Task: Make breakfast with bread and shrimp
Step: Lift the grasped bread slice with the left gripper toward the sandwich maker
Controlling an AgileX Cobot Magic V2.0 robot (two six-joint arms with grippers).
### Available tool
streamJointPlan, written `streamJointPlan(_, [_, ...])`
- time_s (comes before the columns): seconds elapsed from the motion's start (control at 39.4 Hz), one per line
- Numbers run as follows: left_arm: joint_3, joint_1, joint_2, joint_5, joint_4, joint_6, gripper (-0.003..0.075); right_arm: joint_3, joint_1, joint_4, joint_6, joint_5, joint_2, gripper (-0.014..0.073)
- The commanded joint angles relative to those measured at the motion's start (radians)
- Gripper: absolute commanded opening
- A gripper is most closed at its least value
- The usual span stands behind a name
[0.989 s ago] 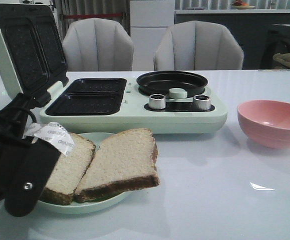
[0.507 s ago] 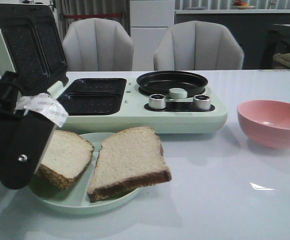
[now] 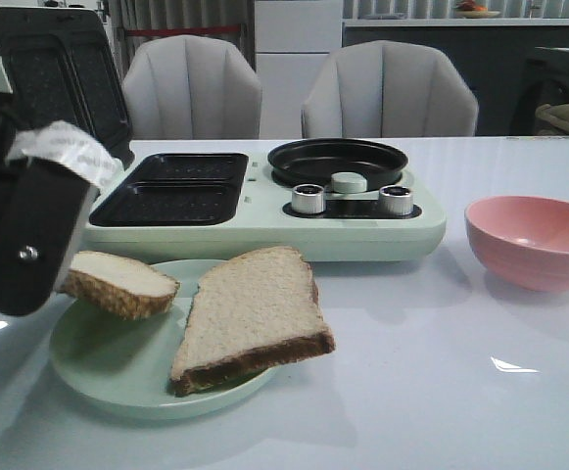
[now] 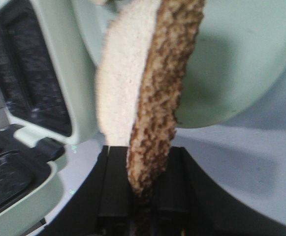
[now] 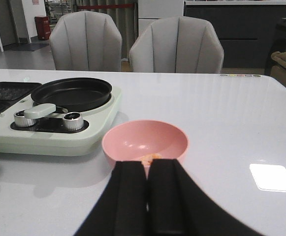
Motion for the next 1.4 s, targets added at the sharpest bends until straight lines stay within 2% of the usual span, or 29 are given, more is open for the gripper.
streamJointPlan(0.0, [-0.041, 0.001, -0.082, 0.04, 0.024, -0.013, 0.0113, -0.017, -0.002, -0.009, -0.004, -0.079, -0.021, 0.0157])
streamJointPlan(0.2, [-0.103, 0.001, -0.159, 0.038, 0.03, -0.013, 0.0113, -0.017, -0.002, -0.009, -0.004, -0.079, -0.021, 0.0157])
streamJointPlan(0.46, [-0.238, 0.003, -0.144, 0.031, 0.042, -0.013, 0.0113, -0.017, -0.002, -0.009, -0.004, -0.079, -0.021, 0.0157])
streamJointPlan(0.79, [-0.492, 0.106, 0.018, 0.022, 0.049, -0.013, 0.0113, -0.017, -0.002, -0.009, -0.004, -0.079, -0.021, 0.0157])
streamJointPlan(0.91, [-0.585, 0.141, 0.09, -0.02, 0.049, -0.013, 0.0113, -0.017, -0.002, -0.009, -0.004, -0.079, -0.021, 0.0157])
streamJointPlan(1.37, [-0.839, 0.284, 0.357, -0.103, 0.053, -0.013, 0.0113, -0.017, -0.002, -0.009, -0.004, -0.079, -0.021, 0.0157])
